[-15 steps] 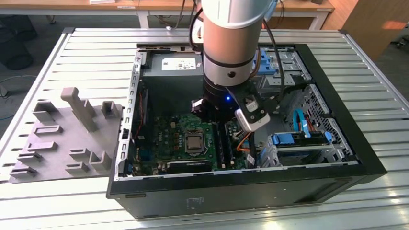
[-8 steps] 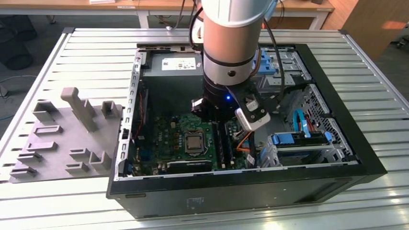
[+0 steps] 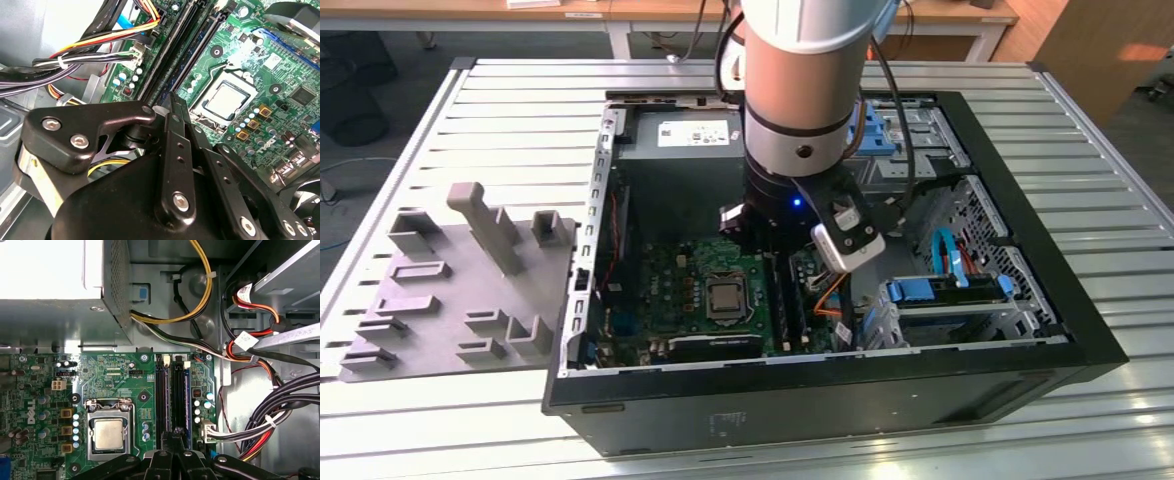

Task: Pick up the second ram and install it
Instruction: 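Press down the second ram until it locks into place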

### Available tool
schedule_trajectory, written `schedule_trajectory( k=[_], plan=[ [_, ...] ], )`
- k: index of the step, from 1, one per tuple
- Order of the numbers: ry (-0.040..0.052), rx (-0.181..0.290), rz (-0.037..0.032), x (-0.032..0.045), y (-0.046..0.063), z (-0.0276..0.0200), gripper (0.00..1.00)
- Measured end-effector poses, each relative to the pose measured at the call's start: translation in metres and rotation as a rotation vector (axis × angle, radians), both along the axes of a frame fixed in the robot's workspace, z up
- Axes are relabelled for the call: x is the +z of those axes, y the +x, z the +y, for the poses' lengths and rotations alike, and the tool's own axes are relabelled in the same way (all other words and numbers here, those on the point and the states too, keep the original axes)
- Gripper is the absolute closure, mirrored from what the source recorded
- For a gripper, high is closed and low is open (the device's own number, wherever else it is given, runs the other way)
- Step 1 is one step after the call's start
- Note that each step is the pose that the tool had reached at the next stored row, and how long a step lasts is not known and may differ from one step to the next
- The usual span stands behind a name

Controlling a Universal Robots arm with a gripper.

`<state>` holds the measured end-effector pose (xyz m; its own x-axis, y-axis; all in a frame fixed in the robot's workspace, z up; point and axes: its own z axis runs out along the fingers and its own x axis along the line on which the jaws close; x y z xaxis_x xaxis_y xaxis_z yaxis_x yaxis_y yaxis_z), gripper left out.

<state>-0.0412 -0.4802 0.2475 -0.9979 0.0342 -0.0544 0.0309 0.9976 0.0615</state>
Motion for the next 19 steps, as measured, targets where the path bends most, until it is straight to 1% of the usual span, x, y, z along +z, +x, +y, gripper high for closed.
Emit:
schedule_trajectory(
  k=[13, 19],
  plan=[
    [0.0008, 0.000, 0.0000, 0.0025, 0.0001, 0.0003, 0.89],
    [0.0015, 0.000, 0.0000, 0.0024, 0.0000, 0.0046, 0.89]
  ],
)
